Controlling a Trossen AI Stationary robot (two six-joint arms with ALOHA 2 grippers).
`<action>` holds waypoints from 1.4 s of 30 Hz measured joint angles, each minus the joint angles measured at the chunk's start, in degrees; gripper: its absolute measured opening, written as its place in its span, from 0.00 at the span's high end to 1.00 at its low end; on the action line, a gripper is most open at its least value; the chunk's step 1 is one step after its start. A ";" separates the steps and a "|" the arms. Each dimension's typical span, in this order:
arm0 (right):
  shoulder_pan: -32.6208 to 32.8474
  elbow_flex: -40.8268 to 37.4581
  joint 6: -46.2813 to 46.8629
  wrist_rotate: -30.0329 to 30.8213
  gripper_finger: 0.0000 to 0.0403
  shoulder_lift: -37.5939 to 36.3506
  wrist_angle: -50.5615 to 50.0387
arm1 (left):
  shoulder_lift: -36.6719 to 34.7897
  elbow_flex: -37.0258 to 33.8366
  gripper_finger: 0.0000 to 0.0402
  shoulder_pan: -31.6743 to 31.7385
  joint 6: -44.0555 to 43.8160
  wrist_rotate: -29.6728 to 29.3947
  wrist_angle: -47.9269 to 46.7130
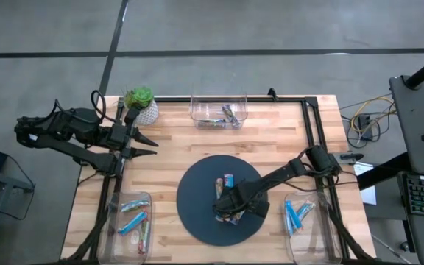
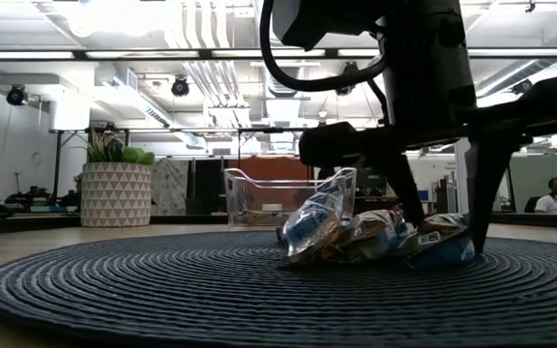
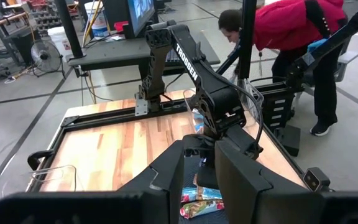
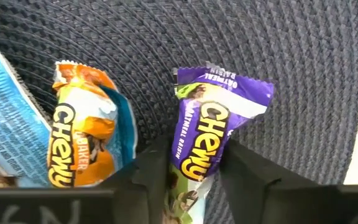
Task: Pick and place Granola Bars by type
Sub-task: Put the blue granola bar into the top transparent bin
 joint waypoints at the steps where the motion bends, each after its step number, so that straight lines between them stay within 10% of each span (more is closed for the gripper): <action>1: -0.02 -0.02 -0.01 -0.02 0.72 0.00 -0.03 | 0.00 0.00 0.81 0.00 0.00 0.01 0.00; 10: -0.02 0.40 -0.44 -0.02 0.86 0.11 -1.42 | 0.00 0.00 0.81 0.01 0.00 0.00 -0.02; 42: -2.02 21.65 -22.34 11.66 0.87 -3.15 -18.59 | 0.00 0.00 0.81 0.00 -0.36 -0.01 0.09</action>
